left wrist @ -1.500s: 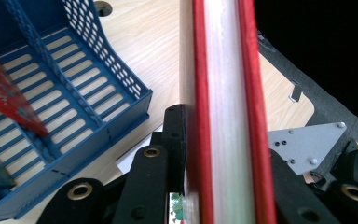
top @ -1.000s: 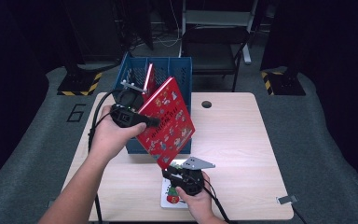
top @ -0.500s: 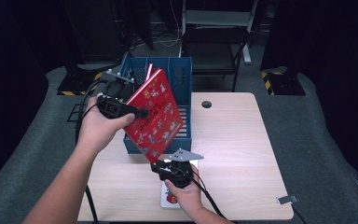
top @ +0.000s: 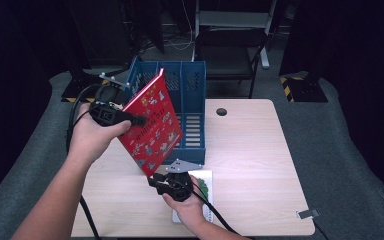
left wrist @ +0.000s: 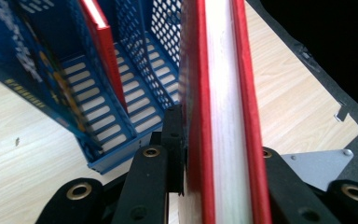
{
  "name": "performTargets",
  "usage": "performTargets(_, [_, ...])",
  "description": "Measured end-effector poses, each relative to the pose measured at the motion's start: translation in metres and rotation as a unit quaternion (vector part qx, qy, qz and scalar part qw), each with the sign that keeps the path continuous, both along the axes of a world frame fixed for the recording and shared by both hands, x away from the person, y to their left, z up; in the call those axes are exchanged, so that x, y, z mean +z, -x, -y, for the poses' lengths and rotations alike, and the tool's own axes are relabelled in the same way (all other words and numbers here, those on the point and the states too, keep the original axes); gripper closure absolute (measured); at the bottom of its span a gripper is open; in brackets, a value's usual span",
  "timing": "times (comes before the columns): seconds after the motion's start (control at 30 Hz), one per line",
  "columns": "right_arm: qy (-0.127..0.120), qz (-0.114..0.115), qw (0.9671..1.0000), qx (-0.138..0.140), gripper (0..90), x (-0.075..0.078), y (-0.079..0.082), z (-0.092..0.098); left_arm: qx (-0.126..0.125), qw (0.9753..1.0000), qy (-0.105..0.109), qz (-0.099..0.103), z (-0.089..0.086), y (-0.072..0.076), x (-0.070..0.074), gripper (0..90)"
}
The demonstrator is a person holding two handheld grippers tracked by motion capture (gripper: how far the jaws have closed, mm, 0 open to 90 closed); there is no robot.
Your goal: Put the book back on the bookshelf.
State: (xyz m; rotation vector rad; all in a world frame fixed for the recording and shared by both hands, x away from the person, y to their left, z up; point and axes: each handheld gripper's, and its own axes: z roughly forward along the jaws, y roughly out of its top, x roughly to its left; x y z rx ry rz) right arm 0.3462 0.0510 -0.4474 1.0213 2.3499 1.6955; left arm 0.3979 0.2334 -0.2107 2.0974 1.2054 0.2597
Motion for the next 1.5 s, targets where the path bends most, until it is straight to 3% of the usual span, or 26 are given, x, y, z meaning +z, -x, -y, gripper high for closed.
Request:
performTargets(0.17, [0.003,0.006,1.0000,0.000,71.7,0.002,-0.003,-0.001,0.008,1.0000,-0.001,-0.004,-0.004,-0.004,0.001,77.2])
performTargets(0.57, [-0.001,-0.008,1.0000,-0.005,71.6,0.005,-0.012,-0.001,0.025,0.9996,0.005,-0.010,-0.001,-0.015,0.004,77.2])
performTargets(1.03, [0.001,-0.006,0.9999,-0.016,71.4,0.009,-0.025,0.000,0.043,0.9990,0.005,-0.012,0.002,-0.028,0.009,77.3])
performTargets(1.5, [-0.006,-0.014,0.9996,-0.024,70.8,0.014,-0.047,0.005,0.062,0.9980,0.003,-0.003,0.012,-0.040,0.013,77.6])
